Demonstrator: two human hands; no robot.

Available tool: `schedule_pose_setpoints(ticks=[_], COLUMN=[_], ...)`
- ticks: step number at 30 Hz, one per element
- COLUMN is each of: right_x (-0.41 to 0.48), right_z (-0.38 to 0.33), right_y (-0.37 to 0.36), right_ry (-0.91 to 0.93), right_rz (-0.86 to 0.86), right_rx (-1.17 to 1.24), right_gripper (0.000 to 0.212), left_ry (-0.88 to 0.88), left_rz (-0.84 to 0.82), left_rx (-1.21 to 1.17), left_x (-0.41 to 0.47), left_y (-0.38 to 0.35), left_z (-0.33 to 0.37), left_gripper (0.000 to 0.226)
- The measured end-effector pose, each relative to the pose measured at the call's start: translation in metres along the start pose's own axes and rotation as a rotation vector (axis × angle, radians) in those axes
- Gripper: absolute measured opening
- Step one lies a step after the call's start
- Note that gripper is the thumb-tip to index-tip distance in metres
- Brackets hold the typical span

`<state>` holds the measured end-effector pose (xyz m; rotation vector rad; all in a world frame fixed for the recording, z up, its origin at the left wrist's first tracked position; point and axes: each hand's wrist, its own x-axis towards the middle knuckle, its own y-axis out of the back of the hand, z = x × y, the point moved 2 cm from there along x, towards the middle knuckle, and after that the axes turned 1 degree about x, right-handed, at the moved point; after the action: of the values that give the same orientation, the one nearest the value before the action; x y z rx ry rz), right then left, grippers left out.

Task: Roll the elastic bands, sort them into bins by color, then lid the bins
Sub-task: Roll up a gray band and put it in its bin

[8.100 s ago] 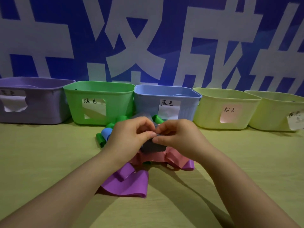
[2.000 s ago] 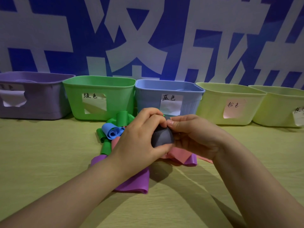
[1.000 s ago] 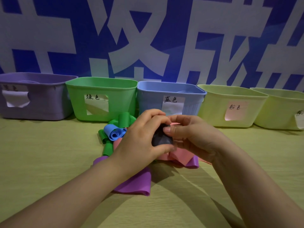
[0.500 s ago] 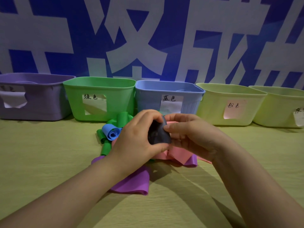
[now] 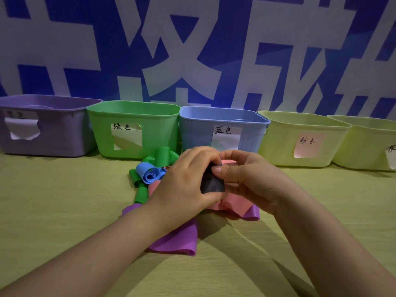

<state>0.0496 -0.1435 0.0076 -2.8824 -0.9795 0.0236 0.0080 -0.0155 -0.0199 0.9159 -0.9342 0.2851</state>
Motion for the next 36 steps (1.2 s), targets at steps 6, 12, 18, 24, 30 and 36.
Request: schedule_pose_setpoints(ticks=[6, 12, 18, 24, 30, 36], right_x=[-0.005, -0.0051, -0.0052, -0.0004, -0.0042, -0.0037], right_z=[-0.0071, -0.006, -0.0035, 0.0, -0.0062, -0.0045], right_y=[0.0022, 0.0024, -0.0014, -0.0019, 0.0039, 0.0049], right_ry=[-0.023, -0.054, -0.022, 0.018, 0.0, -0.016], right_rz=[-0.065, -0.151, -0.136, -0.016, -0.074, -0.101], right_rx=[0.094, 0.122, -0.012, -0.02, 0.041, -0.001], right_gripper=[0.023, 0.026, 0.031, 0.028, 0.022, 0.021], left_ry=[0.047, 0.07, 0.031, 0.006, 0.021, -0.021], left_rz=[0.04, 0.048, 0.06, 0.042, -0.016, 0.018], left_rx=[-0.078, -0.094, 0.011, 0.019, -0.026, 0.048], left_x=[0.0011, -0.0001, -0.0004, 0.0008, 0.0026, 0.0017], left_y=[0.0052, 0.006, 0.0051, 0.0036, 0.0053, 0.0052], left_z=[-0.0013, -0.0008, 0.0009, 0.0021, -0.0022, -0.0033], left_gripper=[0.052, 0.054, 0.05, 0.049, 0.055, 0.059])
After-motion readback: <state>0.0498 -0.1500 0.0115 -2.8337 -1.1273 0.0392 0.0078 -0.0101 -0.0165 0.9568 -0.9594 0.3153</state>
